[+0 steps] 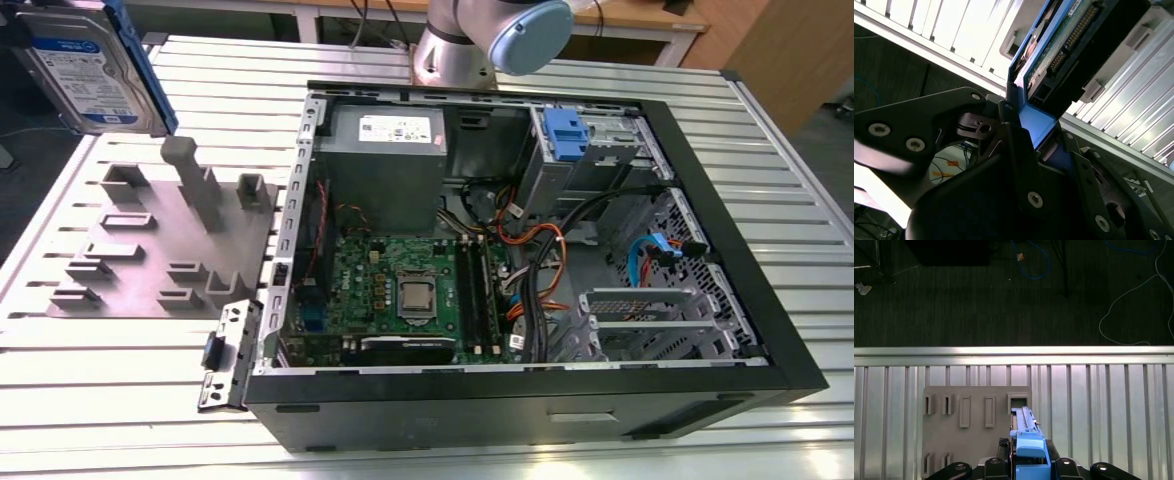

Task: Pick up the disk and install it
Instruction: 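Pick up the disk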

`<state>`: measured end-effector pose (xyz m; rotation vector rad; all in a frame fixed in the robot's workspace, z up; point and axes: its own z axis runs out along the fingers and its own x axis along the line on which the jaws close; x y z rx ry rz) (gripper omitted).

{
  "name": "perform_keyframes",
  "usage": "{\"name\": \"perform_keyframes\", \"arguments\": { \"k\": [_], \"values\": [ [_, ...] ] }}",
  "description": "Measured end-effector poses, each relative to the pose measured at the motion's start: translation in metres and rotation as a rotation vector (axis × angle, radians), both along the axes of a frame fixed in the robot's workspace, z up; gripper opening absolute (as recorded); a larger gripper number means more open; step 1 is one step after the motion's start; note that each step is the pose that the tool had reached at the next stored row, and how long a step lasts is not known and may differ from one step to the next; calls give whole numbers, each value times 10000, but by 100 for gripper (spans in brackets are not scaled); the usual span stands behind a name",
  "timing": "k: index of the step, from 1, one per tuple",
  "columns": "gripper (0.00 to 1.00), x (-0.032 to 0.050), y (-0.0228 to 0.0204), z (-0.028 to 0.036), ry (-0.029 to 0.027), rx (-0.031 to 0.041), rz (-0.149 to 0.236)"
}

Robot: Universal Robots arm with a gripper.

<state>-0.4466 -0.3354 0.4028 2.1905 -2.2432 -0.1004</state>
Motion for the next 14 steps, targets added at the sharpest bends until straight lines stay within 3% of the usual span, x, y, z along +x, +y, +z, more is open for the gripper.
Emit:
{"name": "perform_keyframes", "arguments": {
  "k": [6, 14],
  "values": [
    [36, 0, 0, 18, 1, -1, 0],
    [36, 0, 0, 141, -1, 0, -1]
  ]
}}
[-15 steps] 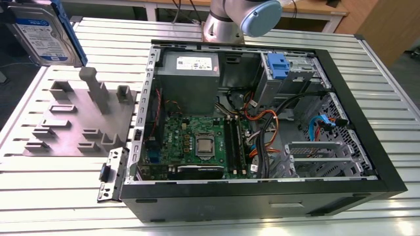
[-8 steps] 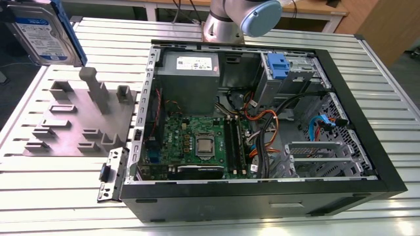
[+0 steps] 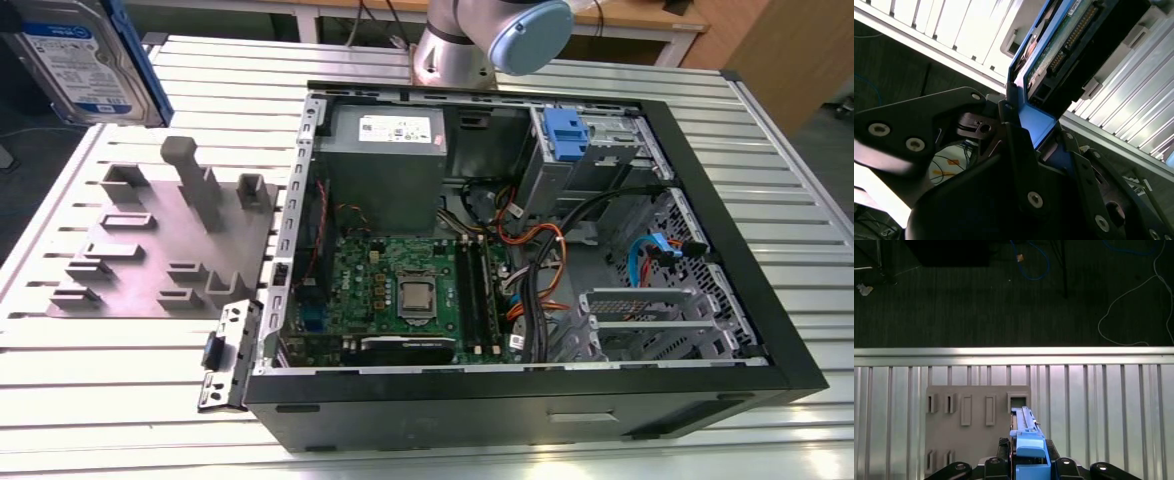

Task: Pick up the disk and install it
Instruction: 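Pick up the disk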

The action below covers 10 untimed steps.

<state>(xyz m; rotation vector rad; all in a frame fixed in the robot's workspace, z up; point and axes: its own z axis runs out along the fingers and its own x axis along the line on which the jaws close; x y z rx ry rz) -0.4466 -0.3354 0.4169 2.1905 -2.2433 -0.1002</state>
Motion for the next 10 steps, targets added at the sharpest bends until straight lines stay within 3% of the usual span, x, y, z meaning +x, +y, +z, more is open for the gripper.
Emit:
{"name": "perform_keyframes", "arguments": {
  "k": [10],
  "values": [
    [36, 0, 0, 150, 0, 0, 1]
  ]
}}
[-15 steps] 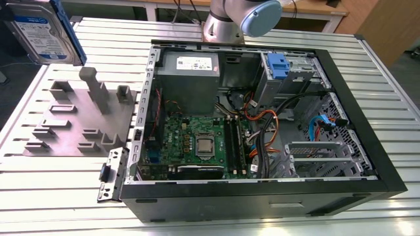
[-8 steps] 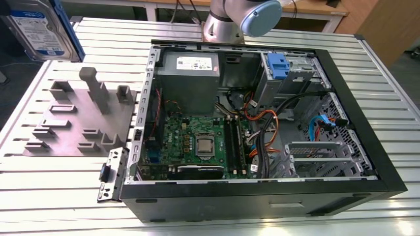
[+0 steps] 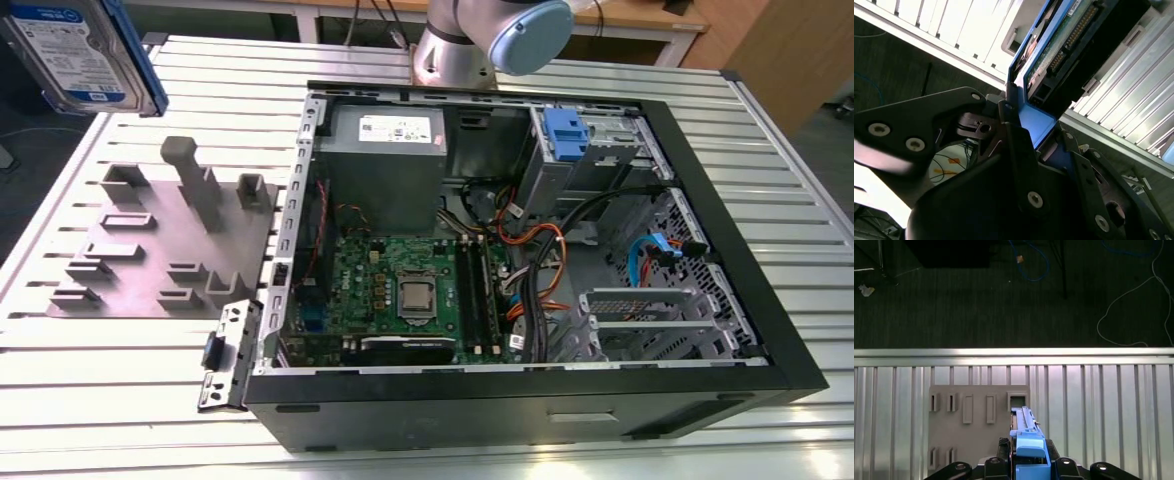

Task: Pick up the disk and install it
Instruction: 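Pick up the disk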

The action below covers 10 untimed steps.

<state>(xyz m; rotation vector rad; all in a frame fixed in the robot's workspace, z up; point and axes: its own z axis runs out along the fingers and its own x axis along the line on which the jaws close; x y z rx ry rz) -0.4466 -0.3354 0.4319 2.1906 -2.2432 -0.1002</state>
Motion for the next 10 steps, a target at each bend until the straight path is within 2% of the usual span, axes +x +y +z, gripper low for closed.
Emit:
{"name": "perform_keyframes", "arguments": {
  "k": [10],
  "values": [
    [36, 0, 0, 89, 0, 15, -1]
  ]
}}
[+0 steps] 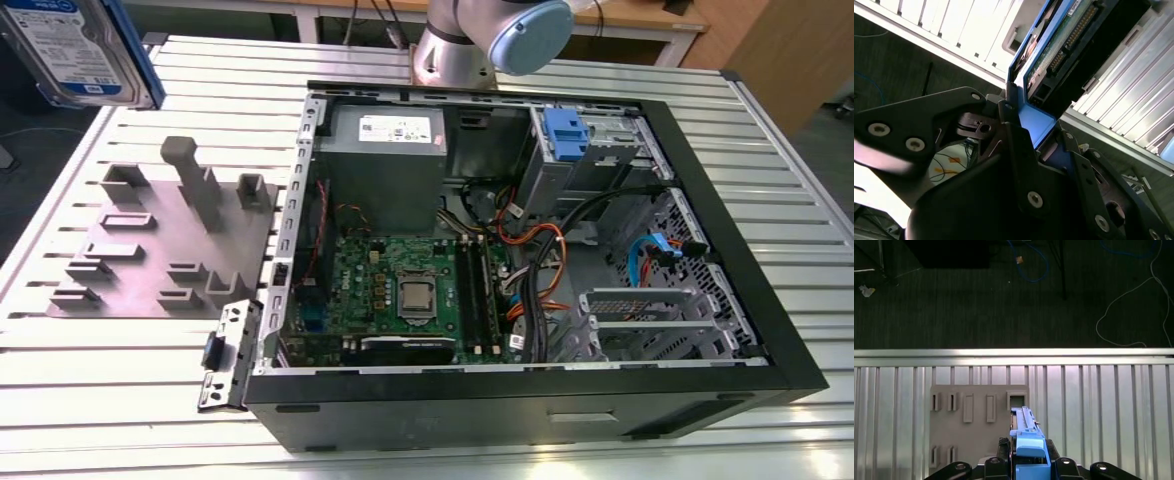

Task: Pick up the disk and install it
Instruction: 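Pick up the disk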

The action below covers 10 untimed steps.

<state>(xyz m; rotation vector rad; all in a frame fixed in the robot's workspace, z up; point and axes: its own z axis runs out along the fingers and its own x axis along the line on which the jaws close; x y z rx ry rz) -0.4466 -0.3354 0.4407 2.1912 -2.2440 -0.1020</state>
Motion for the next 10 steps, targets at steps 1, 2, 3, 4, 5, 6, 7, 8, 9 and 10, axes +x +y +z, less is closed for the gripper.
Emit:
{"name": "perform_keyframes", "arguments": {
  "k": [1, 2, 3, 4, 5, 6, 7, 8, 9, 10],
  "values": [
    [36, 0, 0, 13, 1, 0, 0],
    [36, 0, 0, 27, 1, 0, 0],
    [36, 0, 0, 40, 1, 0, 0],
    [36, 0, 0, 50, 0, 0, 0],
    [36, -1, 0, 59, 0, 0, 0],
    [36, 0, 0, 67, 0, 0, 0],
    [36, 0, 0, 76, 0, 0, 0],
    [36, 0, 0, 87, 1, 0, 0],
    [36, 0, 0, 97, 0, 0, 0],
    [36, 0, 0, 103, 0, 0, 0]
  ]
}}
